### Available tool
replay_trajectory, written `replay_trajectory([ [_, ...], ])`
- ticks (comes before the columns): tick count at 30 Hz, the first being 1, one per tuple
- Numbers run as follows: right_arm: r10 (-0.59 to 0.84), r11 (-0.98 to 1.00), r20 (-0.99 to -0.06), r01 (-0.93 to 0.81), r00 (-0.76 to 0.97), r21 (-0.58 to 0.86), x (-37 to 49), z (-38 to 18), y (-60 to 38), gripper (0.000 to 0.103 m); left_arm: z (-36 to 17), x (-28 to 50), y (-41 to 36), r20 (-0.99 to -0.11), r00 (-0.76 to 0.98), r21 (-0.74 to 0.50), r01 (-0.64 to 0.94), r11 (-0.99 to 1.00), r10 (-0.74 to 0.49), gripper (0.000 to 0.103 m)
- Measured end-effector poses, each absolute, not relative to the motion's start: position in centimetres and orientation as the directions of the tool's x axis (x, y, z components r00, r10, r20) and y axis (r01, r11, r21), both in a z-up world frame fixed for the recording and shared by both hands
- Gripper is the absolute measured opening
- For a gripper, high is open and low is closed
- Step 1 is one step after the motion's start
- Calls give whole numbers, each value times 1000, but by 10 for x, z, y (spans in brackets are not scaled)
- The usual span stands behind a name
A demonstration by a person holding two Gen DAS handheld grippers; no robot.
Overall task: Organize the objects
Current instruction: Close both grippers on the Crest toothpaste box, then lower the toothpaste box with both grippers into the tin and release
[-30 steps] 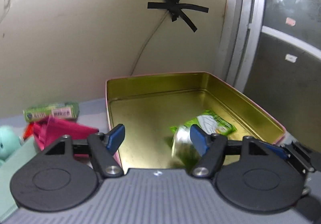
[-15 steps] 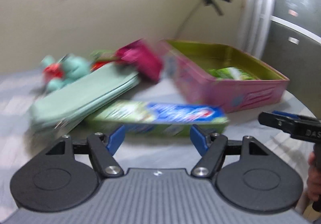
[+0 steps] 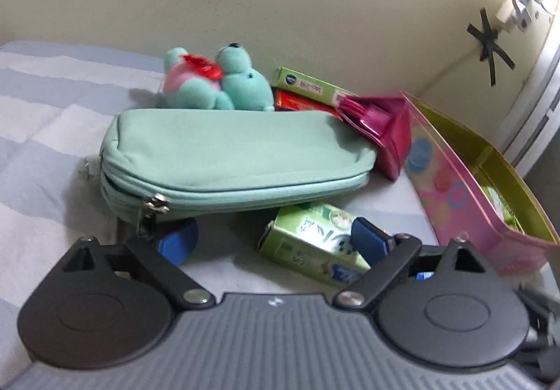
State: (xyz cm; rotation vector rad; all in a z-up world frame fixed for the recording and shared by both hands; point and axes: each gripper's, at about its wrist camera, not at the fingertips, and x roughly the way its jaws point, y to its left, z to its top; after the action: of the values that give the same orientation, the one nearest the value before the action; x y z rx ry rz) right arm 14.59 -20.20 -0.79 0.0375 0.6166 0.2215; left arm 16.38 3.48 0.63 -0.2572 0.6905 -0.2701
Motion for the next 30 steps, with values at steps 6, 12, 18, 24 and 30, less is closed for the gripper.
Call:
replay_trajectory([
  [6, 207, 977, -553, -203, 807, 70, 78, -10, -218, 51, 8, 141, -12, -587, 629, -334, 385, 860, -510, 80],
  [12, -1, 1000, -545, -12, 838, -21, 23, -15, -269, 63, 10, 96, -85, -594, 490, -277, 620, 734, -638, 87],
  [18, -27, 998, -524, 52, 851, 33, 0, -12, -312, 71, 27, 115, -87, -555, 610, -243, 532, 812, -566, 92],
  [24, 61, 998, -548, -32, 834, 63, 28, -16, -298, 58, 23, 112, -109, -634, 494, -274, 576, 770, -595, 67],
  [30, 129, 988, -385, -86, 914, 127, 27, 37, -333, 57, 92, 118, -121, -488, 576, -240, 634, 736, -655, 69],
])
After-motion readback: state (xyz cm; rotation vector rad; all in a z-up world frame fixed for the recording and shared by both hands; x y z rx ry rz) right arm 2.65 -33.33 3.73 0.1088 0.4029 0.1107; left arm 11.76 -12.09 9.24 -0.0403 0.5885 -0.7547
